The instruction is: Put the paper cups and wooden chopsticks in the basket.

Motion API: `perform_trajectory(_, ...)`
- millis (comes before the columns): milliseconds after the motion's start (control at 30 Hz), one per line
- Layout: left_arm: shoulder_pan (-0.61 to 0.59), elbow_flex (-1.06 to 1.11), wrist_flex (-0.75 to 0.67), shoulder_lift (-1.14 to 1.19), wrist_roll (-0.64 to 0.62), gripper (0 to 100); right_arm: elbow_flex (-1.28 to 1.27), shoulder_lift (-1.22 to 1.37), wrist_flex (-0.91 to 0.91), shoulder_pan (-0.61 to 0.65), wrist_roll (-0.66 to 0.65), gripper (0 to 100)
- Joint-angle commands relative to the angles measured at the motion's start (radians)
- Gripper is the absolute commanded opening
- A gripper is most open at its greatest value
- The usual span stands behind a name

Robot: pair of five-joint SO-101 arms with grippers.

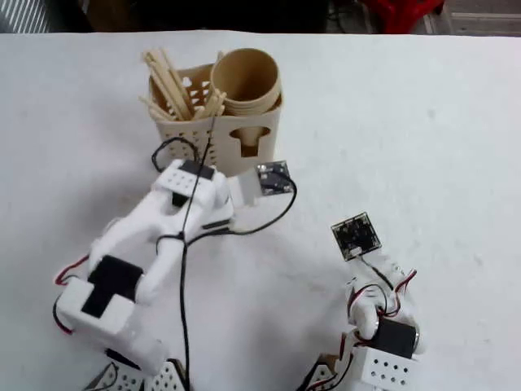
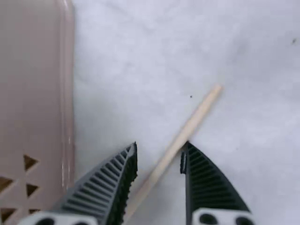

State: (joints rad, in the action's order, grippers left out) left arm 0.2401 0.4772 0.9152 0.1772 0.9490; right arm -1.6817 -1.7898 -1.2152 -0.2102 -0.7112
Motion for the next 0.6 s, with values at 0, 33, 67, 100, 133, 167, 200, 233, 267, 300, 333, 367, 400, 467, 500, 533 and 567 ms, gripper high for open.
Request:
perform_trajectory(0, -0.008, -0.109, 0.035, 0.067, 0.009, 16, -0.009, -0.007, -0.004, -0.001, -0.003, 1.8)
perform_trajectory(33, -0.007, -0.124, 0.058, 0.074, 0.009, 16, -0.009, -0.007, -0.004, -0.001, -0.003, 1.8)
perform_trajectory(67, -0.005, -0.133, 0.075, 0.079, 0.009, 15, -0.009, -0.007, -0.004, -0.001, -0.003, 1.8)
perform_trajectory(100, -0.004, -0.138, 0.089, 0.085, 0.011, 14, -0.009, -0.007, -0.004, -0.001, -0.003, 1.8)
perform_trajectory(133, -0.001, -0.141, 0.1, 0.09, 0.011, 12, -0.009, -0.007, -0.004, -0.001, -0.003, 1.8)
perform_trajectory(167, 0.005, -0.14, 0.107, 0.091, 0.011, 10, -0.009, -0.007, -0.004, -0.001, -0.003, 1.8)
perform_trajectory(200, 0.008, -0.137, 0.115, 0.091, 0.011, 8, -0.009, -0.007, -0.004, -0.001, -0.003, 1.8)
perform_trajectory(233, 0.012, -0.137, 0.126, 0.09, 0.011, 6, -0.009, -0.007, -0.004, -0.001, -0.003, 1.8)
perform_trajectory(267, 0.012, -0.137, 0.138, 0.09, 0.011, 4, -0.009, -0.007, -0.004, -0.001, -0.003, 1.8)
perform_trajectory(300, 0.012, -0.138, 0.143, 0.09, 0.008, 3, -0.009, -0.007, -0.004, -0.001, -0.003, 1.8)
perform_trajectory(333, 0.012, -0.141, 0.147, 0.09, 0.005, 3, -0.009, -0.007, -0.004, -0.001, -0.003, 1.8)
perform_trajectory(367, 0.012, -0.143, 0.147, 0.088, 0.002, 3, -0.009, -0.007, -0.004, -0.001, -0.003, 1.8)
perform_trajectory(400, 0.013, -0.144, 0.147, 0.088, 0.0, 3, -0.009, -0.007, -0.004, -0.001, -0.003, 1.8)
perform_trajectory(467, 0.016, -0.146, 0.147, 0.081, 0.0, 3, -0.009, -0.007, -0.004, -0.001, -0.003, 1.8)
perform_trajectory(500, 0.024, -0.146, 0.149, 0.068, -0.002, 3, -0.009, -0.007, -0.004, -0.001, -0.003, 1.8)
perform_trajectory(533, 0.033, -0.144, 0.153, 0.05, -0.002, 3, -0.009, -0.007, -0.004, -0.001, -0.003, 1.8)
perform_trajectory(567, 0.047, -0.146, 0.172, 0.028, -0.003, 3, -0.009, -0.007, -0.004, -0.001, -0.003, 1.8)
